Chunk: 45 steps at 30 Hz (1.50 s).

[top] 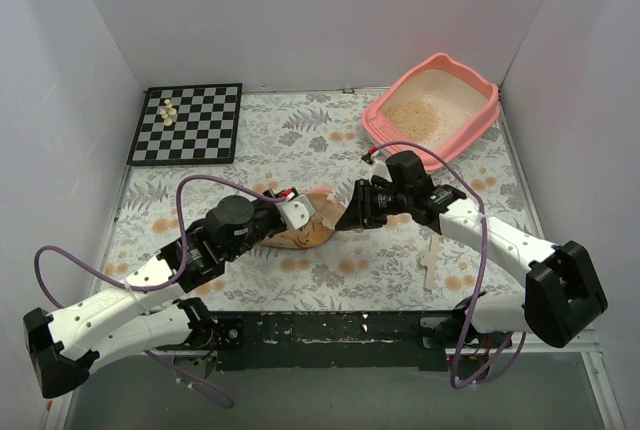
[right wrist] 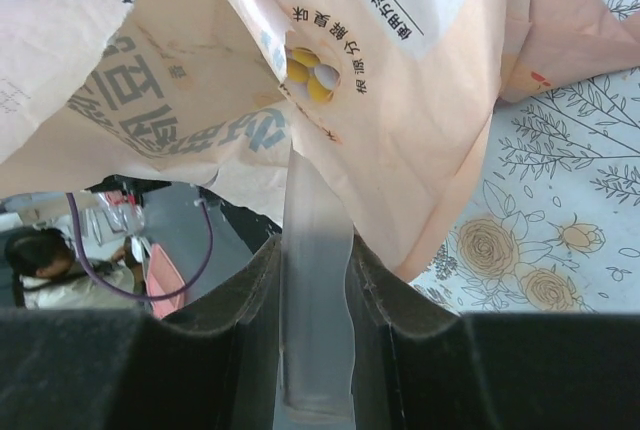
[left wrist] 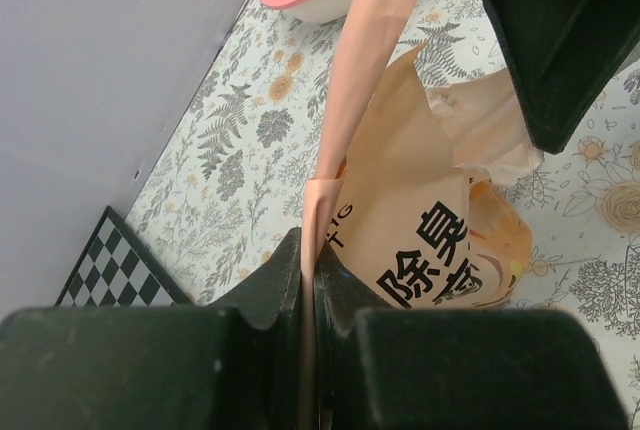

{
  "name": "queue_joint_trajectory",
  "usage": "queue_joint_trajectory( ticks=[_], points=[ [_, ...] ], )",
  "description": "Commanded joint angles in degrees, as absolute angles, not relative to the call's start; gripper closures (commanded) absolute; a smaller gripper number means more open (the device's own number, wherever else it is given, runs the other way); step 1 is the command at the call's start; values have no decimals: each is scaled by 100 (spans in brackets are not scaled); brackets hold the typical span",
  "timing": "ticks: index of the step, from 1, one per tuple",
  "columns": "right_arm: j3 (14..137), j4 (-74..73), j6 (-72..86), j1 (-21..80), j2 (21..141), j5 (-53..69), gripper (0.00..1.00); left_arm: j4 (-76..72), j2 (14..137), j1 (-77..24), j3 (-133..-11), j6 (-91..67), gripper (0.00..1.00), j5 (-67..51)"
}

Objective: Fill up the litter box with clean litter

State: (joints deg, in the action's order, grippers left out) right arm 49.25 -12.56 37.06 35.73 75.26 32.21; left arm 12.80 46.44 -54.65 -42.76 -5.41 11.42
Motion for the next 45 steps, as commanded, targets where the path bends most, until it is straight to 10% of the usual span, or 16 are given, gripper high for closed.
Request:
queue_joint_trajectory(
  ticks=[1, 12, 16, 22, 45],
  points=[
    [4624, -590, 4420, 3551, 7120, 2304, 66, 721, 4597, -5484, -4588, -773, 100, 835],
    [4219, -176, 5168, 3937, 6812, 1424, 62, 738, 4562, -5484, -4632, -870, 100, 835],
    [4192, -202, 5317, 4122, 6768, 1117, 99, 721, 4544, -5476, -4605, -879, 100, 853],
    [4630, -815, 5064, 4140, 6706, 703, 99, 747, 4492, -5484, -4614, -975, 100, 756],
    [4114, 675, 4525, 2532, 6574, 4709, 99, 466, 3630, -5484, -3850, -1582, 100, 141]
  ],
)
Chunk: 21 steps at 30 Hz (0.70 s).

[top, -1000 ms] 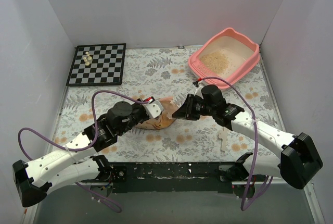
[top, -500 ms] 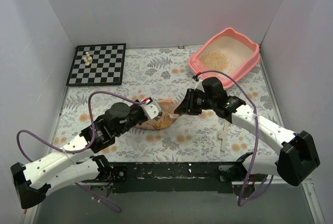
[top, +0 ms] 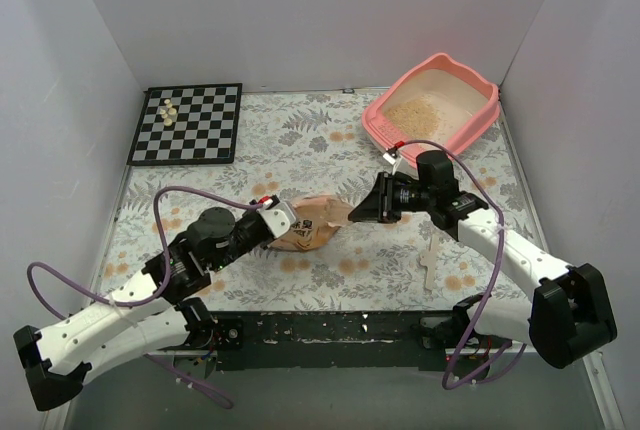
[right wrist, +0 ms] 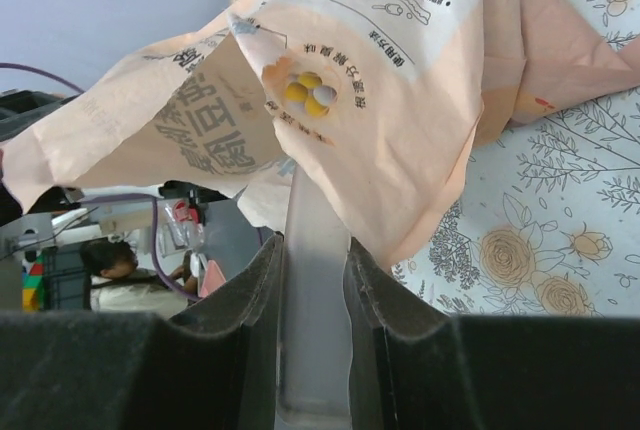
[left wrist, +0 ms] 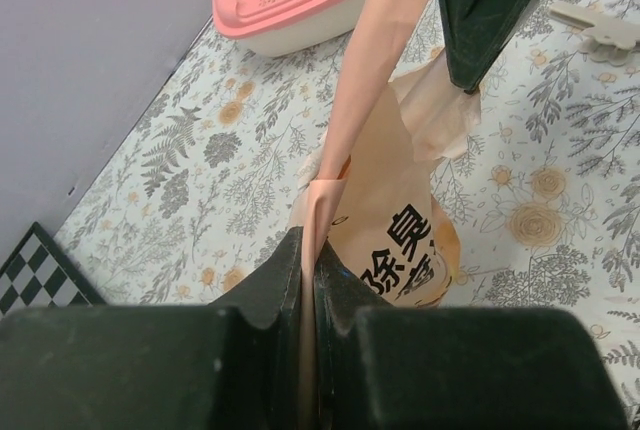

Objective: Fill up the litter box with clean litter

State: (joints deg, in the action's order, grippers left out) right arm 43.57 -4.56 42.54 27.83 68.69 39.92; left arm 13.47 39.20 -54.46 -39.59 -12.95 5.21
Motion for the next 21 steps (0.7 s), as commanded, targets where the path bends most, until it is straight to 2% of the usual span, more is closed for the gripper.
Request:
queue_joint_trajectory(
  ticks=[1, 8, 21],
  points=[
    [4018, 859, 4631, 2479, 6531, 4850, 99, 405, 3612, -5484, -3780, -1617, 100, 123],
    [3437, 1643, 5106, 2057, 6276, 5493, 99, 36, 4024, -5484, -3516, -2056, 100, -228],
    [2655, 616, 4439, 660, 5397, 6170, 99, -966, 4930, -5800, -3630, -2549, 100, -457]
  ],
)
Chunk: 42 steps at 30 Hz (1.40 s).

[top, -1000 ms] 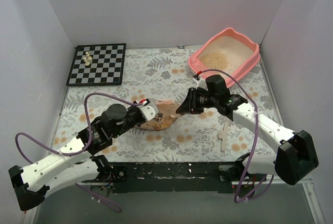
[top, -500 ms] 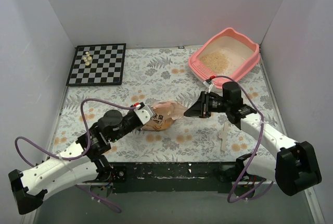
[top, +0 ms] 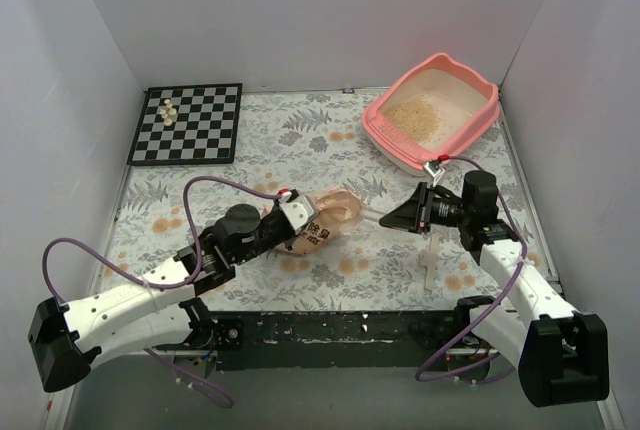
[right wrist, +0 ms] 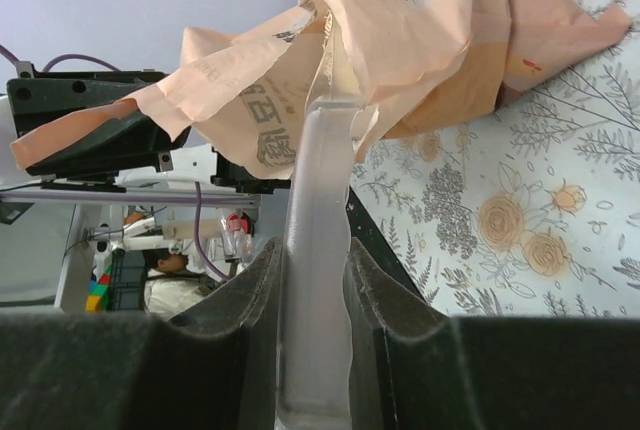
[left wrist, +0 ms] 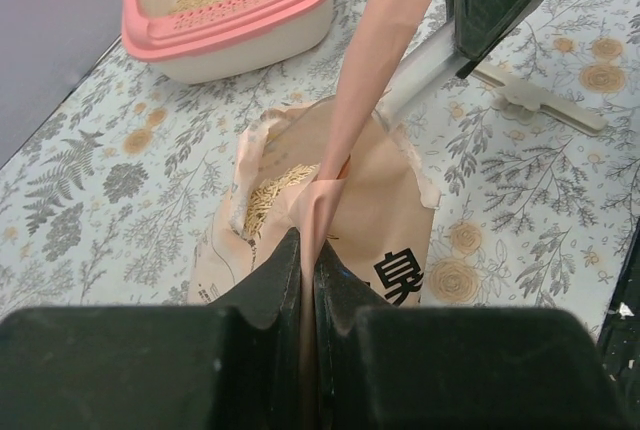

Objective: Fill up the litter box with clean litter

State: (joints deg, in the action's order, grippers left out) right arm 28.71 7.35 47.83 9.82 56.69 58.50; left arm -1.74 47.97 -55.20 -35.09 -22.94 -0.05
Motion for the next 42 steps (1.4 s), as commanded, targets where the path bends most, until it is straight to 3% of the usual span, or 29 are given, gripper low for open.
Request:
queue_joint_trajectory(
  ticks=[1, 13, 42],
  points=[
    [2567, 580, 4395, 642, 5336, 6153, 99, -1028, 4983, -5862, -3630, -2558, 100, -370],
    [1538, 765, 4693, 202, 4536, 6328, 99, -1336, 5484, -6284, -3648, -2391, 100, 263],
    [1125, 9, 5396, -79, 2927, 6082, 99, -1942, 4878, -6275, -2971, -2215, 100, 1432]
  ],
)
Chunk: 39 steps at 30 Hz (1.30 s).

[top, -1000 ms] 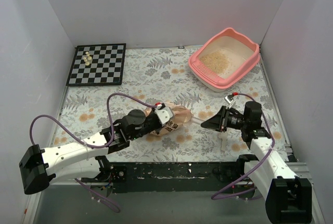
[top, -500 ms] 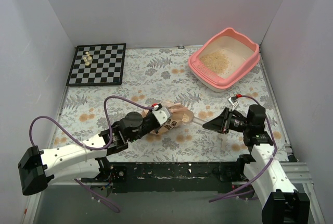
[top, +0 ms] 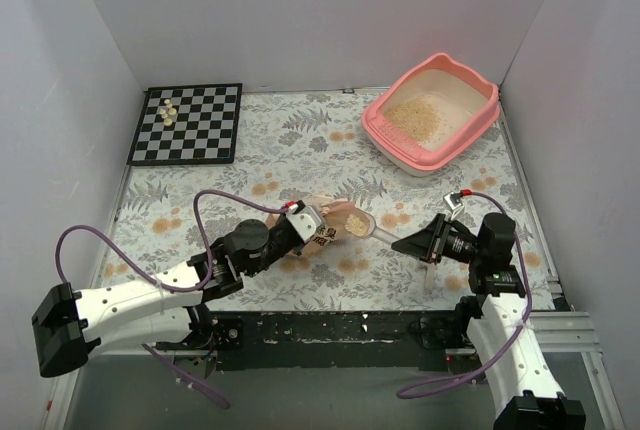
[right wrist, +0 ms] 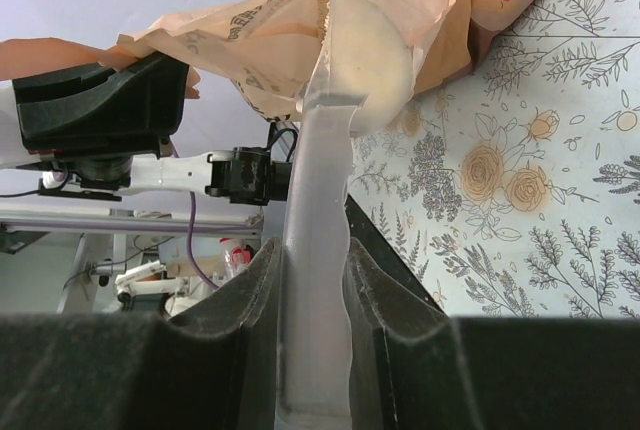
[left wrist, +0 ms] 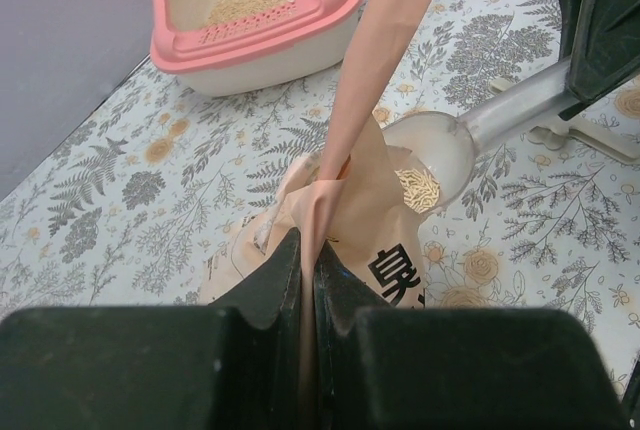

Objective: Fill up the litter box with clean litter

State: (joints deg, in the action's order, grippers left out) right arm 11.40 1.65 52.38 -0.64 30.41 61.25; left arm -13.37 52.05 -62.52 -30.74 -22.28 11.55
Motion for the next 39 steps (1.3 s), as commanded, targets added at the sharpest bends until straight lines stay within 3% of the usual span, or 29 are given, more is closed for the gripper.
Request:
queue_joint_trajectory(
  ticks=[1, 15, 39],
  points=[
    [1160, -157, 5405, -70, 2883, 6073, 99, -1977, 4878, -6284, -2945, -2241, 100, 1476],
    [703, 308, 6785, -62, 1424, 6012, 99, -2118, 4808, -6284, -2935, -2346, 100, 1529],
    [1283, 765, 8006, -62, 765, 6153, 99, -1345, 4017, -6284, -3788, -3471, 100, 1520]
  ],
)
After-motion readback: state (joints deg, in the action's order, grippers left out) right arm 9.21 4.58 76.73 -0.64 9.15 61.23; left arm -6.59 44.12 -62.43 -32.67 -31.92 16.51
